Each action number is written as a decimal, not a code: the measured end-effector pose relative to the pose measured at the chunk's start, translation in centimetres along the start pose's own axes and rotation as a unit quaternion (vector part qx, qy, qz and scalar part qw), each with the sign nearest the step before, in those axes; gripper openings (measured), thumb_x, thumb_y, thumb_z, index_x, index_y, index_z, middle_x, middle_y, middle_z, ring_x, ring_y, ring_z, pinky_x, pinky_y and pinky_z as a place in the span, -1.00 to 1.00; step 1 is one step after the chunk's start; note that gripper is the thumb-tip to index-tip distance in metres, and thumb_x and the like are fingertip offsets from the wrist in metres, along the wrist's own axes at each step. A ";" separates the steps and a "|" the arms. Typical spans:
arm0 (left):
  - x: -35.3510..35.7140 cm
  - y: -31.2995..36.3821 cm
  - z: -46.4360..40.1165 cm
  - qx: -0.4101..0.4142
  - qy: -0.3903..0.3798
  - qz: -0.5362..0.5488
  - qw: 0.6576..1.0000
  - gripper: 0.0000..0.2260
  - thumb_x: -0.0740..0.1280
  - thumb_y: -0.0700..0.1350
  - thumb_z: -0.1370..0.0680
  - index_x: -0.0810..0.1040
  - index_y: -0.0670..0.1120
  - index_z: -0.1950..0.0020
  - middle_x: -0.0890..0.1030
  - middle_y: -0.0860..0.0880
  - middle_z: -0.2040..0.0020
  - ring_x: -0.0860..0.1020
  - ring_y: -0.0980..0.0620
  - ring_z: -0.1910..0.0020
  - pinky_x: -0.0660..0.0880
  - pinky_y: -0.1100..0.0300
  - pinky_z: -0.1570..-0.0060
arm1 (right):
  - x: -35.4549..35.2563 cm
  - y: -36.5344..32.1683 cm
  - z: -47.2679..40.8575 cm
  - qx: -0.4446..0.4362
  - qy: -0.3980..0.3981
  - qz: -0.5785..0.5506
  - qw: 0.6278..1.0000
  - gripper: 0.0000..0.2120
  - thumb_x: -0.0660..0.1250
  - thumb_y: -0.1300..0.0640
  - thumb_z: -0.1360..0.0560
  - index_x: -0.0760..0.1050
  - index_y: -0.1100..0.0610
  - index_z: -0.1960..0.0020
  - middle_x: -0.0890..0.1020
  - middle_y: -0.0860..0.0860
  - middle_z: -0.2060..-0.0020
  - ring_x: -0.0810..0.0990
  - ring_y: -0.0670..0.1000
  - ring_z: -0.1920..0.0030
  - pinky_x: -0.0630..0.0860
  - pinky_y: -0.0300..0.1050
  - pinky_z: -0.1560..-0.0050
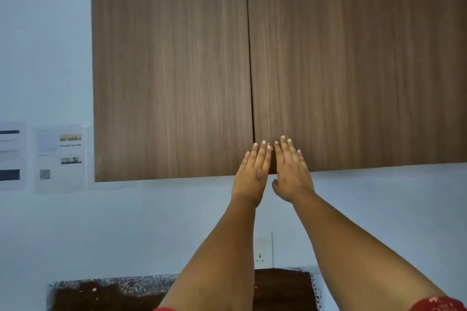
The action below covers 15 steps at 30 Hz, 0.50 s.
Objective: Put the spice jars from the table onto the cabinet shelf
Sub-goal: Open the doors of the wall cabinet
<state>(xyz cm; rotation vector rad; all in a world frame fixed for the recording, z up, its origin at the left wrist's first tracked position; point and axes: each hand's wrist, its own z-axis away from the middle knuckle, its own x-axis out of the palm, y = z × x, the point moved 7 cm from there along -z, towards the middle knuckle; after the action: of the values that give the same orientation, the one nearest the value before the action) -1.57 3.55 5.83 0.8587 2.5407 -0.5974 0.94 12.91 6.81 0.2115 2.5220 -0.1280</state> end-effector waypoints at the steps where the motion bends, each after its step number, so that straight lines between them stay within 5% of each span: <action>1: 0.5 0.4 -0.4 0.001 -0.008 -0.010 1.000 -0.27 0.19 -0.31 -0.60 -0.26 -0.15 -0.57 -0.24 -0.11 -0.59 -0.27 -0.07 -0.56 -0.29 0.06 -0.49 | 0.5 0.5 0.0 -0.005 -0.003 0.013 1.000 -0.07 0.35 0.17 -0.47 -0.24 0.12 -0.58 -0.26 0.06 -0.55 -0.31 0.05 -0.54 -0.23 -0.01 -0.51; 7: 3.6 1.6 -3.5 0.036 0.011 -0.055 0.998 -0.26 0.27 -0.24 -0.59 -0.20 -0.17 -0.56 -0.12 -0.15 -0.60 -0.15 -0.09 -0.56 -0.15 0.03 -0.51 | 2.7 3.3 -0.8 -0.037 -0.012 0.024 0.999 -0.09 0.27 0.26 -0.53 -0.45 0.14 -0.47 -0.39 0.07 -0.50 -0.39 0.03 -0.50 -0.24 -0.05 -0.51; 15: 5.0 1.7 -5.2 0.018 -0.043 -0.051 0.998 -0.33 0.15 -0.27 -0.64 -0.28 -0.19 -0.56 -0.25 -0.16 -0.59 -0.25 -0.09 -0.56 -0.21 0.06 -0.53 | 2.6 4.2 -3.3 -0.044 0.002 0.015 0.999 -0.15 0.23 0.31 -0.57 -0.38 0.18 -0.53 -0.34 0.11 -0.52 -0.33 0.05 -0.52 -0.19 -0.06 -0.52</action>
<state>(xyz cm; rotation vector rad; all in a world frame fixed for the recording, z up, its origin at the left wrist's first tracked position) -5.26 9.75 7.25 0.7037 2.5147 -0.6974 -2.27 17.83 7.79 0.2146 2.5198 -0.0042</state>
